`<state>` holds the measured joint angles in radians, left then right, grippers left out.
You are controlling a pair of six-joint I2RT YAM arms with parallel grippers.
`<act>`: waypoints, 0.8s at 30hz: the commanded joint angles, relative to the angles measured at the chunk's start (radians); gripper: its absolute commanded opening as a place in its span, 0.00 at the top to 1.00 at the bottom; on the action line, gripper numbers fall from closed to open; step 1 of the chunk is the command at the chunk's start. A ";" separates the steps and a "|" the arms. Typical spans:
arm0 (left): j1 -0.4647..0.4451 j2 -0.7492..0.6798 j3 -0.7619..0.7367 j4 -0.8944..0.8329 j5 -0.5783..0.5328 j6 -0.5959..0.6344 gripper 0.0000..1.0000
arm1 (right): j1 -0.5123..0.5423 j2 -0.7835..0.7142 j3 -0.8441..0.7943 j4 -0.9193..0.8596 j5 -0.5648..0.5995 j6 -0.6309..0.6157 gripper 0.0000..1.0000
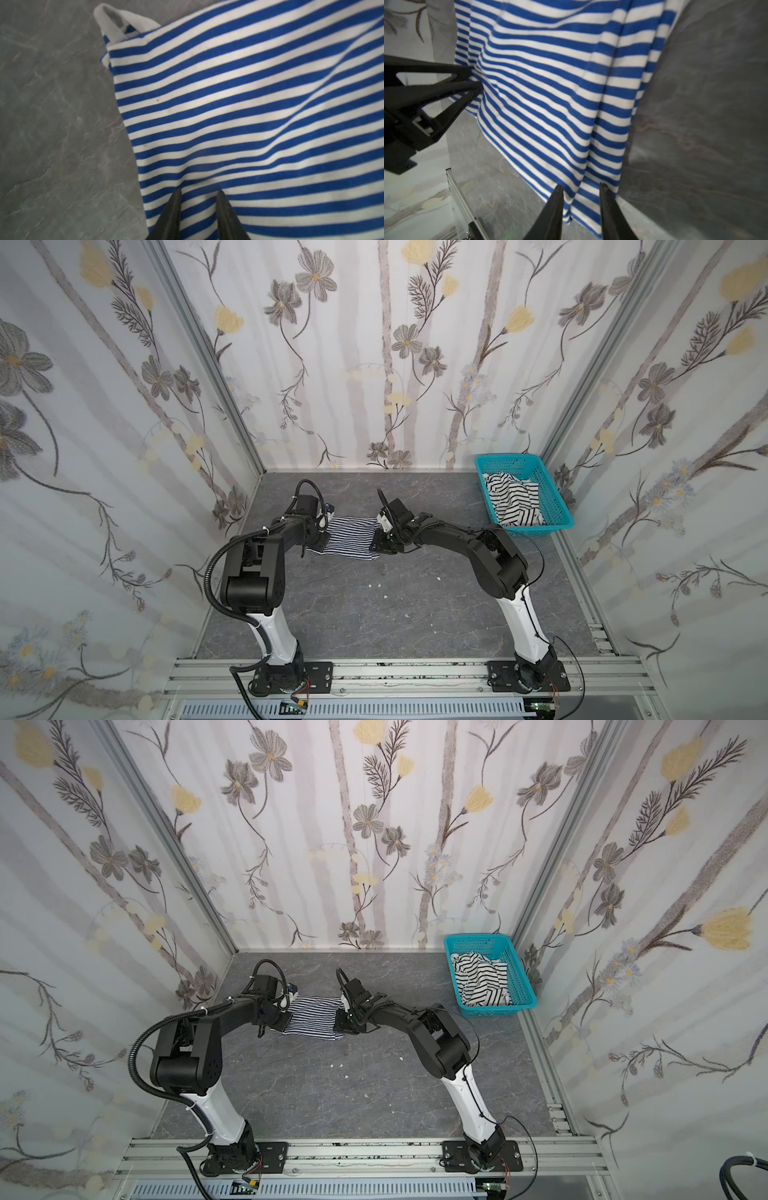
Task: Fold and stack the tank tops
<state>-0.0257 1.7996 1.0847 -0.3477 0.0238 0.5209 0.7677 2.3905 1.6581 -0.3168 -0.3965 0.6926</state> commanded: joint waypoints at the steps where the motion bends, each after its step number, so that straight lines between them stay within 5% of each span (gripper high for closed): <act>1: 0.044 -0.026 0.001 -0.017 -0.066 0.053 0.68 | 0.026 -0.072 0.009 0.081 -0.033 0.012 0.61; 10: 0.170 -0.019 0.016 -0.017 -0.126 0.051 0.68 | 0.012 -0.179 -0.072 0.107 0.035 0.022 0.55; 13: 0.202 -0.083 0.000 -0.018 -0.025 0.028 0.68 | 0.004 -0.226 -0.126 0.116 0.065 0.019 0.54; 19: 0.145 -0.192 -0.001 -0.019 0.102 -0.046 0.65 | -0.019 -0.323 -0.244 0.148 0.120 0.027 0.51; 24: 0.073 -0.134 0.030 -0.018 0.130 -0.076 0.64 | -0.043 -0.386 -0.356 0.202 0.123 0.051 0.46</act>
<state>0.0666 1.6329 1.0969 -0.3706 0.1093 0.4839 0.7311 2.0289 1.3327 -0.1871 -0.2989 0.7250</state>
